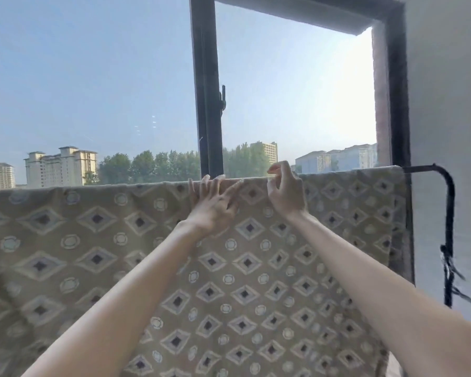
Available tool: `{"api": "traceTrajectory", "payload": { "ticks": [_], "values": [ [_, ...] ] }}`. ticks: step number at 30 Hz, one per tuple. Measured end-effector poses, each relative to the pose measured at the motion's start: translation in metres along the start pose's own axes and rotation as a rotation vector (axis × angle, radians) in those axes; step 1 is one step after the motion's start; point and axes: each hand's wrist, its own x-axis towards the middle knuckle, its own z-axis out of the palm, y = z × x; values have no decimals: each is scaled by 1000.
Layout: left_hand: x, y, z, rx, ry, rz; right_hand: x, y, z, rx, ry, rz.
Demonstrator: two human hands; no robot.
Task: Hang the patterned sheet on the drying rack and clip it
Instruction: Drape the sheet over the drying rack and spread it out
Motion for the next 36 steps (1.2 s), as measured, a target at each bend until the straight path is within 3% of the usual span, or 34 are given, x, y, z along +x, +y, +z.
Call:
{"api": "traceTrajectory", "payload": {
  "ticks": [5,13,19,22,28,33,36],
  "values": [
    [31,84,35,-71,-64,-34,3,78,-84,-101,-62,106],
    [82,194,84,23,49,-93,11,207,-189,-168,-162,243],
    [117,245,114,-9,88,2,21,277,-217,82,-199,582],
    [137,262,131,59,199,53,25,302,-213,204,-217,668],
    [172,283,155,198,447,89,40,322,-187,501,-160,565],
    [197,289,166,219,519,20,56,326,-183,338,117,173],
    [205,288,164,221,514,-10,75,322,-189,327,225,46]
  ]
}}
